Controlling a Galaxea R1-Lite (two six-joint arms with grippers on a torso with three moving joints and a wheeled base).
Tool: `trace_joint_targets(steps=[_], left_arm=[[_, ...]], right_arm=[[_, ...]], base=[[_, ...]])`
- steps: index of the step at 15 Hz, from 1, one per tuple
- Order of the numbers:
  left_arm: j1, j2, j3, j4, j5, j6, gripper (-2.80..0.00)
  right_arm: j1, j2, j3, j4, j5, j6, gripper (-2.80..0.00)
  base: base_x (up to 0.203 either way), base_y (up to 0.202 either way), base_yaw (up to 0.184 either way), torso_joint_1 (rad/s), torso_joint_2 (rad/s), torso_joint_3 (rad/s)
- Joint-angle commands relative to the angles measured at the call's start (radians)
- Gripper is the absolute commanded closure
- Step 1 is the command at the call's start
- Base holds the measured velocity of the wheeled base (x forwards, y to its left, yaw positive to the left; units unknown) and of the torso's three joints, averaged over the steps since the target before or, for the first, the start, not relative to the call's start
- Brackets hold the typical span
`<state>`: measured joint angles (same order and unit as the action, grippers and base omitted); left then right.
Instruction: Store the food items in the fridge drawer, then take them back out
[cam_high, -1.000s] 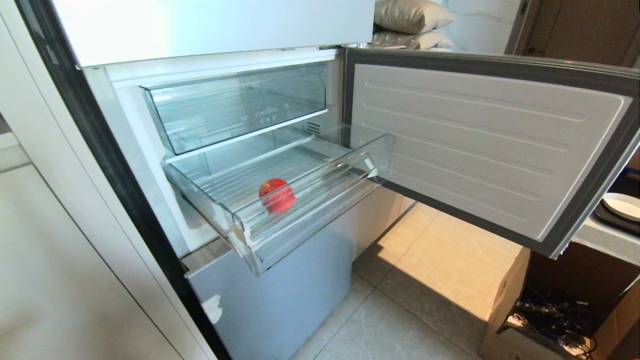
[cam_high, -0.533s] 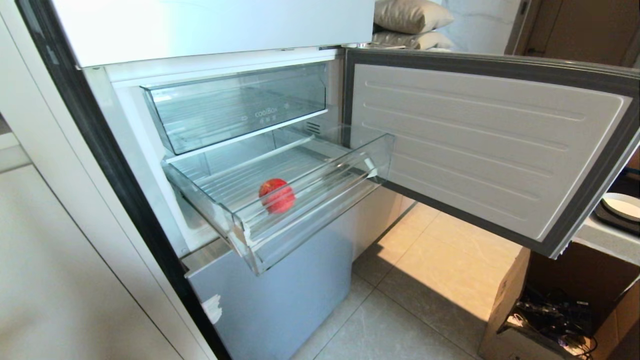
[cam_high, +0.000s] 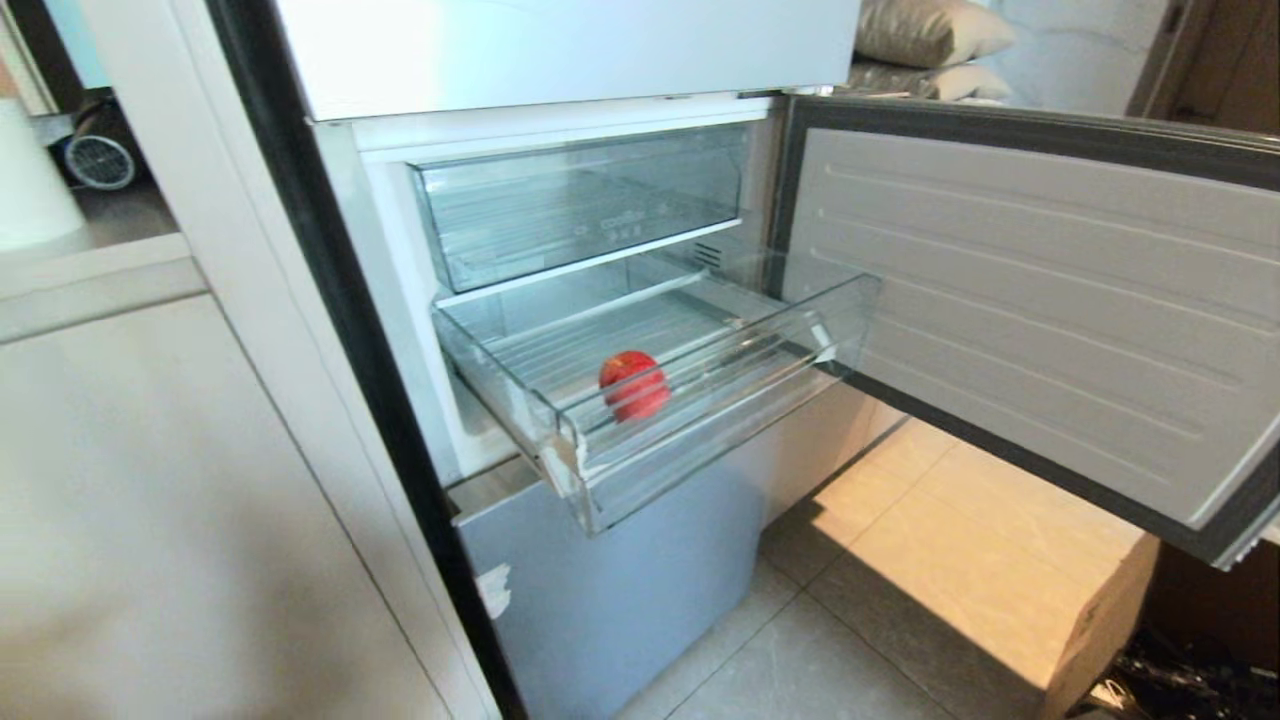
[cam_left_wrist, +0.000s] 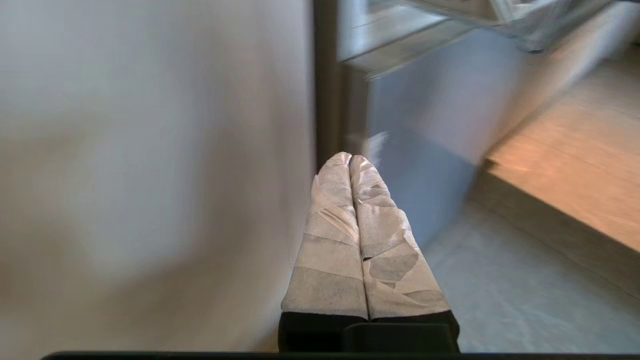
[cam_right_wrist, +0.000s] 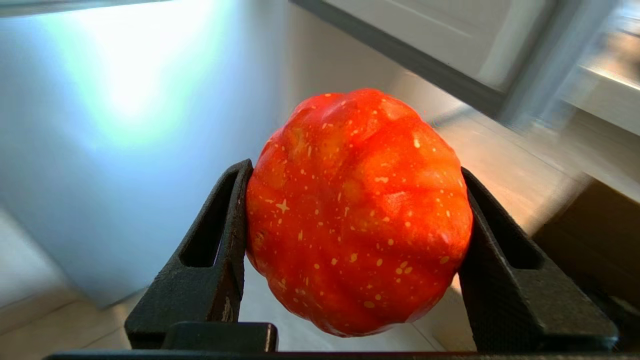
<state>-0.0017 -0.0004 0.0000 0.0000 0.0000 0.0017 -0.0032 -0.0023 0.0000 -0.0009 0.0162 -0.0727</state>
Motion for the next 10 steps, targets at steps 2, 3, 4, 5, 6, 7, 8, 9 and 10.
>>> trace_joint_targets(steps=[2, 3, 4, 5, 6, 7, 8, 9, 10], left_arm=[[0.0, 0.0, 0.0, -0.001, 0.0, 0.0, 0.0], [0.0, 0.0, 0.0, 0.0, 0.0, 0.0, 0.0], [0.0, 0.0, 0.0, -0.002, 0.0, 0.0, 0.0], [0.0, 0.0, 0.0, -0.001, 0.0, 0.0, 0.0], [0.0, 0.0, 0.0, -0.001, 0.0, 0.0, 0.0], [0.0, 0.0, 0.0, -0.001, 0.0, 0.0, 0.0], [0.0, 0.0, 0.0, 0.0, 0.0, 0.0, 0.0], [0.0, 0.0, 0.0, -0.001, 0.0, 0.0, 0.0], [0.0, 0.0, 0.0, 0.0, 0.0, 0.0, 0.0]], right_arm=[[0.0, 0.002, 0.0, 0.001, 0.001, 0.001, 0.0], [0.0, 0.002, 0.002, 0.001, 0.001, 0.002, 0.0], [0.0, 0.002, 0.001, 0.001, 0.001, 0.002, 0.0], [0.0, 0.002, 0.002, 0.001, 0.001, 0.001, 0.0], [0.0, 0.002, 0.002, 0.001, 0.001, 0.001, 0.0], [0.0, 0.002, 0.001, 0.001, 0.001, 0.002, 0.0], [0.0, 0.002, 0.002, 0.001, 0.001, 0.001, 0.0], [0.0, 0.002, 0.002, 0.001, 0.001, -0.001, 0.0], [0.0, 0.002, 0.0, 0.001, 0.002, 0.001, 0.0]], base=[[0.0, -0.009, 0.172, 0.003, 0.0, 0.003], [0.002, -0.004, 0.174, 0.002, 0.01, 0.007], [-0.002, -0.01, 0.175, 0.001, 0.0, 0.003], [0.0, -0.007, 0.178, 0.002, 0.0, 0.004], [0.005, -0.007, 0.169, -0.002, 0.0, 0.002], [0.003, -0.006, 0.178, -0.002, 0.0, 0.007], [0.002, -0.008, 0.173, 0.002, -0.01, 0.002], [0.003, -0.006, 0.178, 0.006, 0.0, 0.007], [-0.001, -0.007, 0.176, 0.005, 0.0, 0.002]])
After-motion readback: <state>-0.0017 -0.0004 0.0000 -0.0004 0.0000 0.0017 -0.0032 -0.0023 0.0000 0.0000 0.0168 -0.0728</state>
